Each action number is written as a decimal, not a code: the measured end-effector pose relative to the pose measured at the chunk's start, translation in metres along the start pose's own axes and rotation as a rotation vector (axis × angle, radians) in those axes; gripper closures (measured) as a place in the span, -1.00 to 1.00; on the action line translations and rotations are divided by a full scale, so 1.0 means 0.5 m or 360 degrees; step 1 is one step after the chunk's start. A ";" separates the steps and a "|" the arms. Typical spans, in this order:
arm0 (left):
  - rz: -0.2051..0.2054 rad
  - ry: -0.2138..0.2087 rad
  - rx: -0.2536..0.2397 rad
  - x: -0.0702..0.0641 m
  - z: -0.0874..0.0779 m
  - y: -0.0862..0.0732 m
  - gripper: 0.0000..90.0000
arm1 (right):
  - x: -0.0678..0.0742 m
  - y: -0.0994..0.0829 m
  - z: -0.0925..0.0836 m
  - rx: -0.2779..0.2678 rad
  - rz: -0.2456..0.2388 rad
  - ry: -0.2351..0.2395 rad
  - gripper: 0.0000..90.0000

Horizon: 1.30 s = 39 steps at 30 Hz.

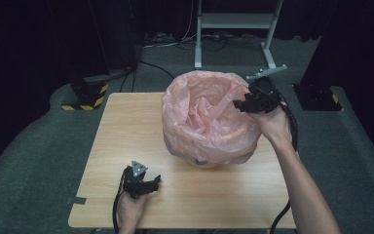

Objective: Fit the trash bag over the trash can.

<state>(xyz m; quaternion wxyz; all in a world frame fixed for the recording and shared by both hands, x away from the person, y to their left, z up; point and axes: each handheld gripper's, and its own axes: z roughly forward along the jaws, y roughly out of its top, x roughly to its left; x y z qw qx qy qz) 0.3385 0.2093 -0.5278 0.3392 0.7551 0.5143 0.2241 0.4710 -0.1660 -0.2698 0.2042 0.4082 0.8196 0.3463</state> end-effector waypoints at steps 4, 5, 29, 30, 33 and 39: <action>0.0000 0.0001 0.0000 0.000 0.000 0.000 -0.52 | -0.005 -0.008 -0.009 -0.0043 0.0018 0.0015 0.08; 0.0000 0.0001 0.0000 0.000 0.000 0.000 -0.52 | -0.005 -0.008 -0.013 -0.0054 0.0015 0.0019 0.08; -0.0001 0.0003 0.0001 -0.001 0.000 0.000 -0.52 | -0.014 -0.049 -0.068 -0.0199 0.0022 0.0012 0.04; 0.0000 0.0004 0.0001 -0.001 0.000 0.000 -0.52 | -0.014 -0.050 -0.070 -0.0205 0.0027 0.0014 0.04; -0.0002 0.0003 0.0001 -0.001 0.000 0.000 -0.52 | -0.017 -0.056 -0.075 -0.0230 0.0035 0.0020 0.04; 0.0000 0.0004 0.0000 0.000 0.000 0.000 -0.52 | -0.021 -0.066 -0.083 -0.0249 0.0042 0.0021 0.04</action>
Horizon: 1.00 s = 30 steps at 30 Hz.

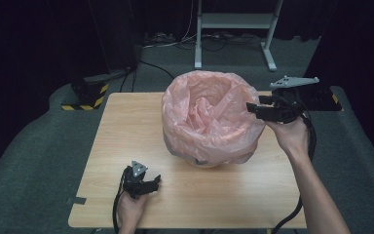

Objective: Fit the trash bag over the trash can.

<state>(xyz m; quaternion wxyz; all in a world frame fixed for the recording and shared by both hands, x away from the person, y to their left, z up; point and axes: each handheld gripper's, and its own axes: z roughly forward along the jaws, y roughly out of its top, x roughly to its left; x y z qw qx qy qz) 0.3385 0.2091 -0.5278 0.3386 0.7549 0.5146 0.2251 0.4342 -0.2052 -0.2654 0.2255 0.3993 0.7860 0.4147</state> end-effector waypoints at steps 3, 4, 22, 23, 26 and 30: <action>0.0001 0.0000 0.0000 0.000 0.000 0.000 -0.52 | 0.000 -0.004 -0.005 -0.0016 0.0002 0.0005 0.04; 0.0000 0.0000 0.0000 0.000 0.000 0.000 -0.52 | 0.000 -0.006 -0.007 -0.0016 0.0004 0.0006 0.04; 0.0000 0.0000 0.0000 0.000 0.000 0.000 -0.52 | -0.002 -0.026 -0.035 -0.0062 -0.0005 0.0015 0.04; 0.0000 0.0000 0.0000 0.000 0.000 0.000 -0.52 | -0.004 -0.027 -0.036 -0.0066 -0.0007 0.0014 0.04; 0.0001 0.0000 0.0000 0.000 0.000 0.000 -0.52 | -0.009 -0.031 -0.041 -0.0086 0.0016 0.0024 0.04; 0.0001 0.0000 0.0001 0.000 0.000 0.000 -0.52 | -0.012 -0.037 -0.048 -0.0097 0.0019 0.0011 0.04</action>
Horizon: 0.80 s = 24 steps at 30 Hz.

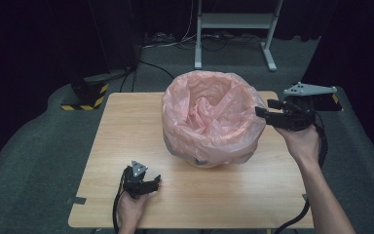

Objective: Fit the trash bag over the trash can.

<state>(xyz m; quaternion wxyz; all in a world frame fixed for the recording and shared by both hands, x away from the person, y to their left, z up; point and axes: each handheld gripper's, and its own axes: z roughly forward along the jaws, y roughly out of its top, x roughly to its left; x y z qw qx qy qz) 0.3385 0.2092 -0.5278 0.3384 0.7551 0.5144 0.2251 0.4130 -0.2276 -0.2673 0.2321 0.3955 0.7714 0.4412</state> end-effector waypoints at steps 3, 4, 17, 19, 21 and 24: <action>0.0000 0.0001 0.0000 0.000 0.000 0.000 -0.52 | -0.002 -0.008 -0.004 -0.0001 -0.0007 -0.0019 0.04; -0.0001 0.0002 -0.0001 0.000 0.000 0.000 -0.52 | -0.003 -0.011 -0.005 0.0003 -0.0012 -0.0024 0.04; 0.0000 0.0002 -0.0001 0.000 0.000 0.000 -0.52 | -0.005 -0.029 -0.013 -0.0039 -0.0004 -0.0013 0.05; 0.0000 0.0002 0.0000 0.000 0.000 0.000 -0.52 | -0.005 -0.032 -0.018 -0.0050 0.0001 -0.0012 0.05; 0.0001 0.0002 0.0000 0.000 0.000 0.000 -0.52 | -0.006 -0.035 -0.023 -0.0060 0.0001 -0.0015 0.05; 0.0000 0.0002 -0.0001 0.000 0.000 0.000 -0.52 | -0.009 -0.043 -0.031 -0.0079 0.0020 -0.0020 0.05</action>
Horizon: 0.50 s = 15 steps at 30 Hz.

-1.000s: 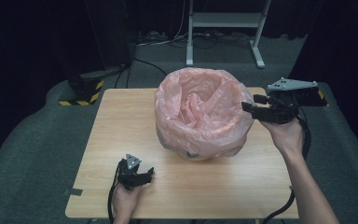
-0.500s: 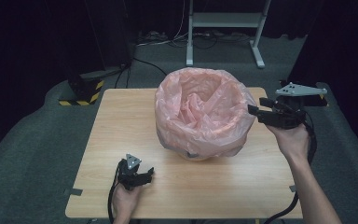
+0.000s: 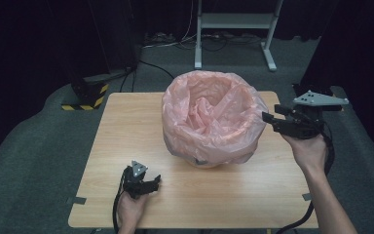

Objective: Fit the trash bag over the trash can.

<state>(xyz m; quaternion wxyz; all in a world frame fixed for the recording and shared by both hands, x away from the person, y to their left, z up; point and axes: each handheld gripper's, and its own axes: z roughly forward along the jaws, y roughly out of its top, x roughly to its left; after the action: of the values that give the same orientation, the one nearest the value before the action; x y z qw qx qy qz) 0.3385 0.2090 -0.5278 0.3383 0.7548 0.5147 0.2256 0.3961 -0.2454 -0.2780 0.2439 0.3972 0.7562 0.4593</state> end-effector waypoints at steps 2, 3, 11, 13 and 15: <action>0.0000 0.0000 0.0000 0.000 0.000 0.000 -0.52 | -0.004 -0.006 -0.005 -0.0017 0.0022 0.0003 0.05; 0.0000 0.0000 0.0000 0.000 0.000 0.000 -0.52 | -0.006 -0.009 -0.007 -0.0019 0.0028 0.0007 0.05; 0.0000 0.0000 0.0000 0.000 0.000 0.000 -0.52 | -0.014 -0.024 -0.017 -0.0048 0.0058 0.0014 0.05; 0.0000 0.0000 0.0000 0.000 0.000 0.000 -0.52 | -0.015 -0.028 -0.020 -0.0058 0.0066 0.0021 0.05; -0.0001 0.0000 -0.0001 0.000 0.000 0.000 -0.52 | -0.017 -0.032 -0.023 -0.0068 0.0076 0.0026 0.05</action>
<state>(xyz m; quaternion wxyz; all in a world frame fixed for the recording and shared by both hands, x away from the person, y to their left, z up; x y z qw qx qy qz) 0.3385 0.2090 -0.5278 0.3384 0.7547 0.5148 0.2257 0.3866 -0.2623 -0.2868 0.2350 0.4060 0.7386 0.4842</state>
